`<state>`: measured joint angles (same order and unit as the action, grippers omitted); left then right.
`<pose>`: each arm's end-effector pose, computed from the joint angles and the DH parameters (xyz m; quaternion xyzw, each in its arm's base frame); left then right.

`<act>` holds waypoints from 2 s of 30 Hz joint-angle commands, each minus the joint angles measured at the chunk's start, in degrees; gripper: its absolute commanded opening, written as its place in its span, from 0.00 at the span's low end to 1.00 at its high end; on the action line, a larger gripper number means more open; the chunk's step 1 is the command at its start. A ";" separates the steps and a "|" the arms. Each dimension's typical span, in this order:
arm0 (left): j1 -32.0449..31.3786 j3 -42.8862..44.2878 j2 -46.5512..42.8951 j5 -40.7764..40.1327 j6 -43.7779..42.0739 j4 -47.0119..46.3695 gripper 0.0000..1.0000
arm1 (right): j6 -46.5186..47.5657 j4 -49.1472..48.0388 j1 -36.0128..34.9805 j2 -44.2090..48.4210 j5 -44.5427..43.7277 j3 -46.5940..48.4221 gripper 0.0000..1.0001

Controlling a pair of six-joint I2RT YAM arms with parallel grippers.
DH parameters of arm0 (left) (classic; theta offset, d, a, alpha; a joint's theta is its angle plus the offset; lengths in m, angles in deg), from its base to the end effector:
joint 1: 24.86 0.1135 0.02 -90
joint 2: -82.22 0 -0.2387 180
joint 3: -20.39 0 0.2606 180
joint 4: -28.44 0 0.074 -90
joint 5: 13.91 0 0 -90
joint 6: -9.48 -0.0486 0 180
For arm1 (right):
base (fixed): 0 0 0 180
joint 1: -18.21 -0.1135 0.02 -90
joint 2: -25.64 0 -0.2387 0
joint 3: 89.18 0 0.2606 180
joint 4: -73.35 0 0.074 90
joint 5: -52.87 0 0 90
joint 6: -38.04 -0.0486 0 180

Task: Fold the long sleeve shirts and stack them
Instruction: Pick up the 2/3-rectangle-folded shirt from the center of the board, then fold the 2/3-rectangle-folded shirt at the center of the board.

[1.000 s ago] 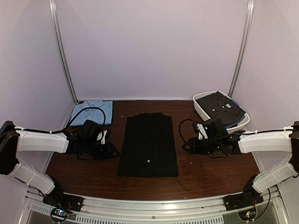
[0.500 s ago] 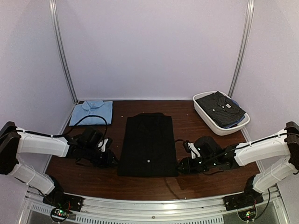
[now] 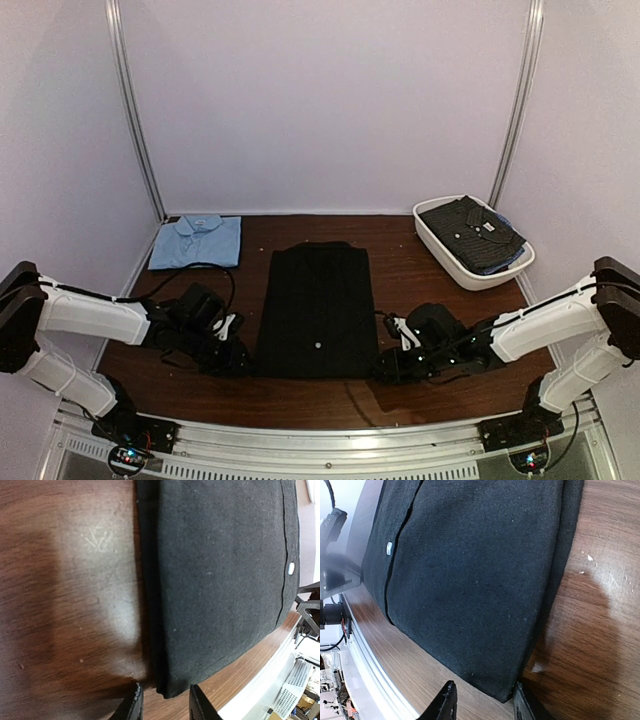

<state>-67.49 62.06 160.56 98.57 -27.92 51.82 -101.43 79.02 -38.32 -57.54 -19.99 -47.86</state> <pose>0.1641 -0.1763 0.0886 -0.0322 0.9483 -0.3141 0.0318 0.1353 0.2307 0.0878 -0.1106 0.9166 0.3696 0.1046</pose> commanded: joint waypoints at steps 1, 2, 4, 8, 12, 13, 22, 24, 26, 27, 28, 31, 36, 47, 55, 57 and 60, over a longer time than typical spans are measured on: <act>-0.70 -1.37 0.97 -0.15 1.72 0.71 0.32 | -1.76 1.05 -0.60 -0.31 0.44 -2.15 0.40; -0.70 -1.32 0.98 -0.31 1.77 0.73 0.32 | -2.03 1.05 -0.60 -0.13 0.41 -2.57 0.40; -0.65 -1.38 1.21 -0.28 1.76 0.74 0.31 | -2.35 1.07 -0.60 0.09 0.54 -3.05 0.40; -0.70 -1.14 2.29 -0.37 1.87 0.62 0.29 | -2.90 0.58 -0.68 0.14 0.45 -3.84 0.39; -0.70 -0.69 3.35 -0.28 1.79 0.32 0.28 | -3.07 -0.14 -0.77 -0.59 0.51 -3.90 0.38; -0.70 -0.60 3.77 0.04 1.75 0.11 0.28 | -3.06 -0.36 -0.77 -0.94 0.52 -3.97 0.38; -0.70 0.03 5.63 0.12 1.81 -0.18 0.18 | -2.87 -1.92 -0.77 -2.41 1.46 -4.44 0.33; -0.70 0.12 5.76 0.13 1.84 -0.21 0.14 | -2.80 -2.01 -0.77 -2.57 1.41 -4.66 0.31; -0.70 0.08 5.77 0.13 1.83 -0.17 0.10 | -2.97 -2.38 -0.77 -2.44 1.48 -5.08 0.29; -0.69 0.01 5.81 0.15 1.88 -0.14 0.08 | -3.11 -2.41 -0.77 -2.33 1.41 -5.27 0.28; -0.70 -0.17 5.65 0.19 1.86 -0.20 0.07 | -3.29 -2.49 -0.77 -2.15 1.39 -5.39 0.27; -0.74 -0.57 5.13 0.05 1.87 -0.14 0.03 | -3.12 -2.20 -0.77 -1.46 0.93 -5.39 0.18; -0.79 -0.67 3.75 -0.18 1.75 -0.16 0.00 | -1.77 0.03 -0.77 0.29 -0.38 -4.00 0.00; -4.87 1.19 -5.81 -1.53 1.57 9.20 0.00 | 0.58 7.66 -2.18 10.93 -1.86 -3.12 0.00; -3.77 18.22 -10.81 -6.50 -2.25 28.68 0.00 | 5.75 21.55 1.13 19.58 -4.87 10.33 0.00; -0.89 24.05 -6.08 -6.43 -6.06 29.68 0.00 | 8.79 20.75 5.57 16.81 -3.10 15.11 0.00; 6.77 31.57 3.93 -2.24 -11.75 25.05 0.00 | 13.00 15.34 13.40 8.33 0.36 21.18 0.00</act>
<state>-68.19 86.06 154.86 94.81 -31.31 76.80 -95.40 96.77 -32.90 -41.21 -21.52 -33.46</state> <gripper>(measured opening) 0.024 0.008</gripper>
